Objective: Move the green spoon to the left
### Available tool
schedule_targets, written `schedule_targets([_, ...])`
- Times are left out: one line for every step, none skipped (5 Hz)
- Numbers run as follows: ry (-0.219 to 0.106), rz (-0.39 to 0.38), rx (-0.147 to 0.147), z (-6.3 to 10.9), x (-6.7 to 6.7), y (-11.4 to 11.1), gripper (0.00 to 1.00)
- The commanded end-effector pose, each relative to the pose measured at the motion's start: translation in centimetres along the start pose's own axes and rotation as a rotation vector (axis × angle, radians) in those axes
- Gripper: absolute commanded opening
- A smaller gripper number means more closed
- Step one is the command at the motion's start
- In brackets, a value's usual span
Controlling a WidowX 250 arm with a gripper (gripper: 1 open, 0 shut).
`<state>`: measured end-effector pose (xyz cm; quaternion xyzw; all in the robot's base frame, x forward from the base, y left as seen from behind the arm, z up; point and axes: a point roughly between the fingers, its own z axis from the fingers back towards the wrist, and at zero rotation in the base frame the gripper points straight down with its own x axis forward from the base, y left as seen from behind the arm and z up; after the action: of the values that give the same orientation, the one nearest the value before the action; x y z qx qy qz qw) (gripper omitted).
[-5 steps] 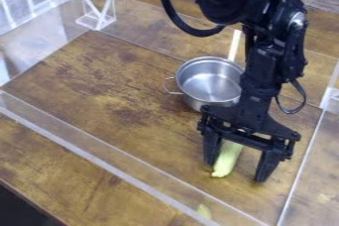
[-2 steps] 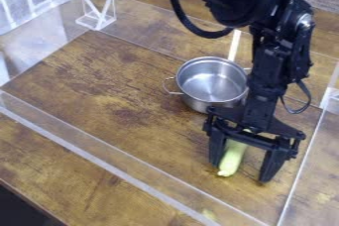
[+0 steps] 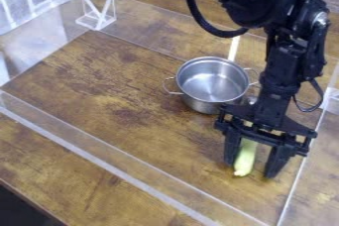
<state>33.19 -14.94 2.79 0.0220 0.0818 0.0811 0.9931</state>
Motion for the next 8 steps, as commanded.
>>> schedule_targets([-0.037,-0.060,-0.024,1.4,0.6,0.3,0.00])
schedule_targets([-0.025,-0.036,-0.040,2.0,0.3,-0.3,0.00])
schedule_targets([-0.012,-0.014,-0.052,2.5,0.0,-0.9,0.00])
schedule_targets([-0.006,-0.066,-0.044,2.6,-0.7,-0.8,0.00])
schedule_targets([0.003,-0.123,-0.036,2.6,-1.4,-0.9,0.00])
schedule_targets([0.009,-0.121,-0.039,2.2,-1.6,-0.5,0.00])
schedule_targets([0.006,-0.129,-0.032,3.8,-1.8,-0.1,0.00])
schedule_targets([0.003,-0.135,-0.025,5.5,-2.0,0.4,0.00])
